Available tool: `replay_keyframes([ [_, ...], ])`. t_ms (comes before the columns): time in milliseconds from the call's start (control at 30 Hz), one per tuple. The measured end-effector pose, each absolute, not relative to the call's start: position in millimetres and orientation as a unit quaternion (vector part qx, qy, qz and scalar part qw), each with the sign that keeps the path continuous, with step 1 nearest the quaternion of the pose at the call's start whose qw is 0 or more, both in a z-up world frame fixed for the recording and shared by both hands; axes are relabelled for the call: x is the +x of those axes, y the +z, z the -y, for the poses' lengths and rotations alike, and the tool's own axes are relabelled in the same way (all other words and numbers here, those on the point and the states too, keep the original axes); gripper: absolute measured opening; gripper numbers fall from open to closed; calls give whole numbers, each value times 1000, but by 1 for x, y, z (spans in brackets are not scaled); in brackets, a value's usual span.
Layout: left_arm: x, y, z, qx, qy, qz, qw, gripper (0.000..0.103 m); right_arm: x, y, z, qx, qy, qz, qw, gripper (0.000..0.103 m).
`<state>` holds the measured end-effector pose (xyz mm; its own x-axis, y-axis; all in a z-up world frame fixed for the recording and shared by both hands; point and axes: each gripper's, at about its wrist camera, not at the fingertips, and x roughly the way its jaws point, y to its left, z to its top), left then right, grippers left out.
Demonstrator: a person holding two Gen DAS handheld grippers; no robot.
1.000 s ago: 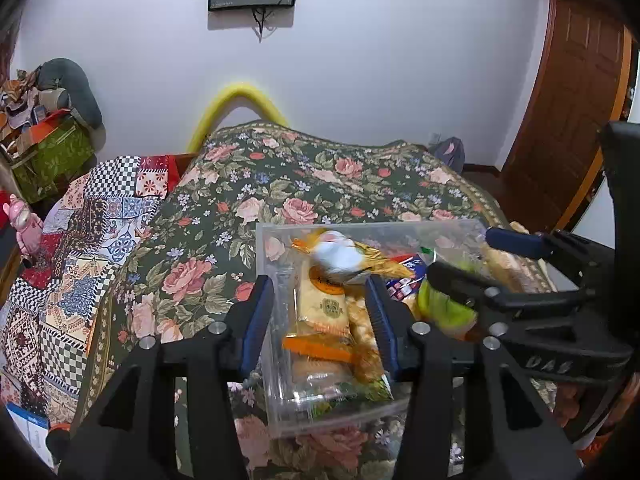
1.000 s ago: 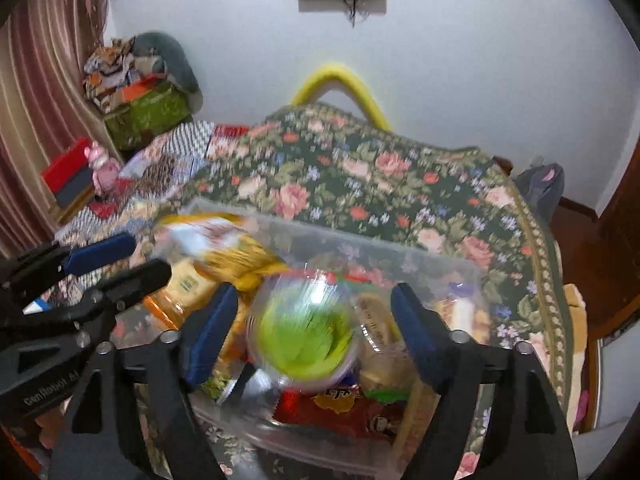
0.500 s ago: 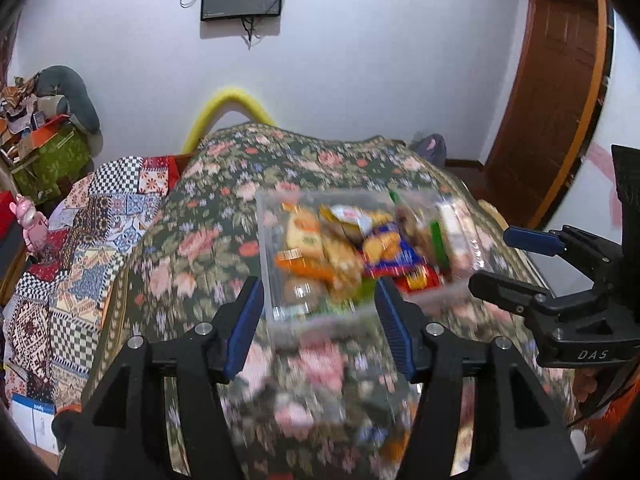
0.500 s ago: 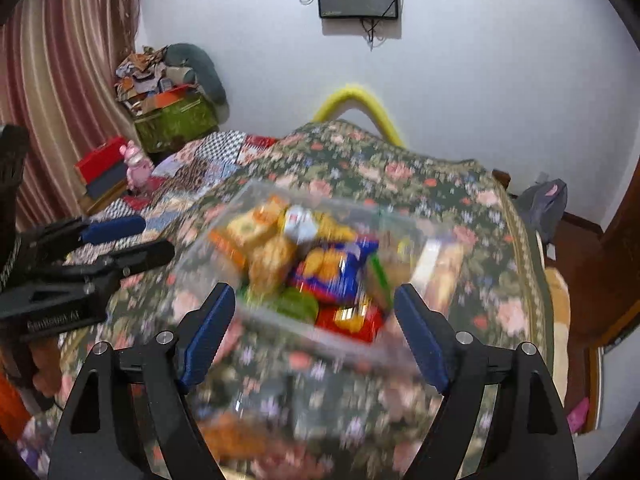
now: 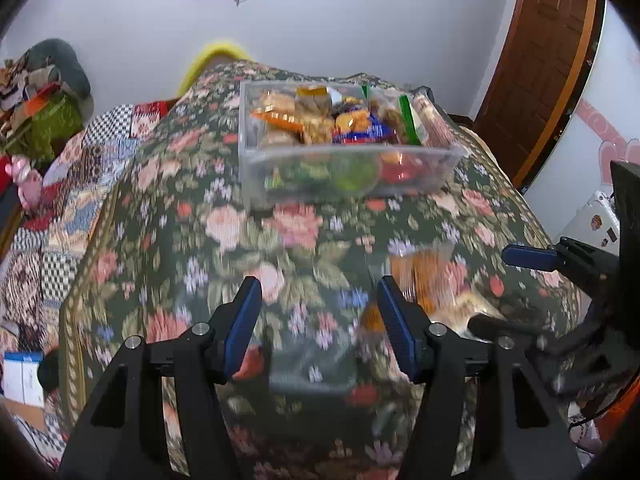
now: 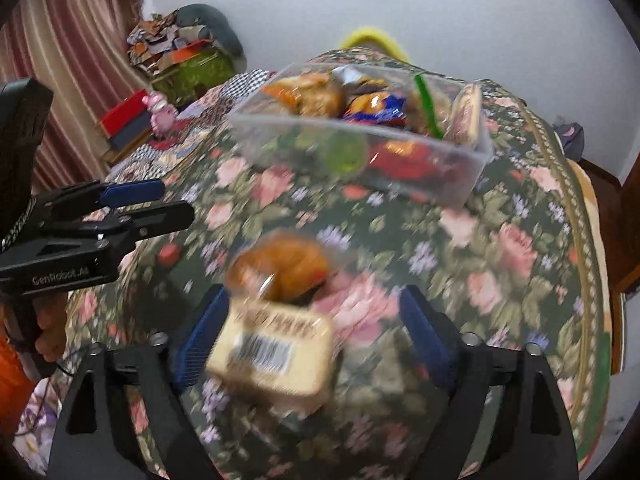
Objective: Organize snacks
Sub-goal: 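Grasp the pastry bag with the left tool while the right tool grasps the square biscuit pack, then lower the pastry bag into the box with the left tool while the right places the biscuit pack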
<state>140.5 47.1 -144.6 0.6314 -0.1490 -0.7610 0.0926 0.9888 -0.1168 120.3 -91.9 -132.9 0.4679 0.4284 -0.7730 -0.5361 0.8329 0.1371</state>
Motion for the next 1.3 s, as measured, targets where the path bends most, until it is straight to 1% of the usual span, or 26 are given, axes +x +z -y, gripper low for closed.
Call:
replay_keyframes([
  [33, 137, -146, -48, -37, -67, -426, 902, 60, 117, -137, 89, -62, 283, -433, 853, 100],
  [67, 133, -148, -49, -41, -66, -427, 901, 60, 115, -140, 86, -63, 283, -436, 852, 101],
  [200, 124, -150, -48, -57, -71, -433, 897, 61, 117, -157, 80, -66, 276, -456, 844, 101],
  [300, 122, -151, -43, -64, -78, -437, 894, 62, 118, -163, 84, -59, 277, -464, 839, 95],
  [333, 122, -151, -40, -62, -79, -437, 894, 63, 118, -163, 87, -52, 281, -466, 837, 90],
  [367, 122, -151, -35, -58, -81, -437, 894, 67, 118, -162, 91, -47, 286, -467, 835, 85],
  [433, 124, -150, -28, -56, -85, -436, 894, 70, 117, -161, 100, -42, 287, -467, 835, 78],
  [633, 141, -154, 2, -50, -115, -447, 886, 74, 113, -160, 128, -34, 260, -461, 848, 77],
  [933, 175, -190, 28, -33, -108, -475, 873, 74, 118, -158, 161, -23, 222, -451, 864, 76],
  [1000, 180, -196, 28, -37, -106, -475, 873, 70, 119, -157, 163, -21, 221, -449, 866, 76],
  [1033, 181, -198, 27, -39, -105, -475, 873, 62, 120, -156, 163, -22, 220, -447, 867, 76],
  [1100, 181, -199, 25, -42, -108, -468, 876, 59, 122, -155, 164, -23, 219, -443, 869, 76],
  [1167, 179, -196, 23, -44, -108, -459, 881, 53, 124, -153, 162, -24, 220, -440, 870, 76],
  [1300, 177, -186, 15, -55, -104, -446, 887, 51, 133, -146, 156, -23, 224, -430, 874, 76],
])
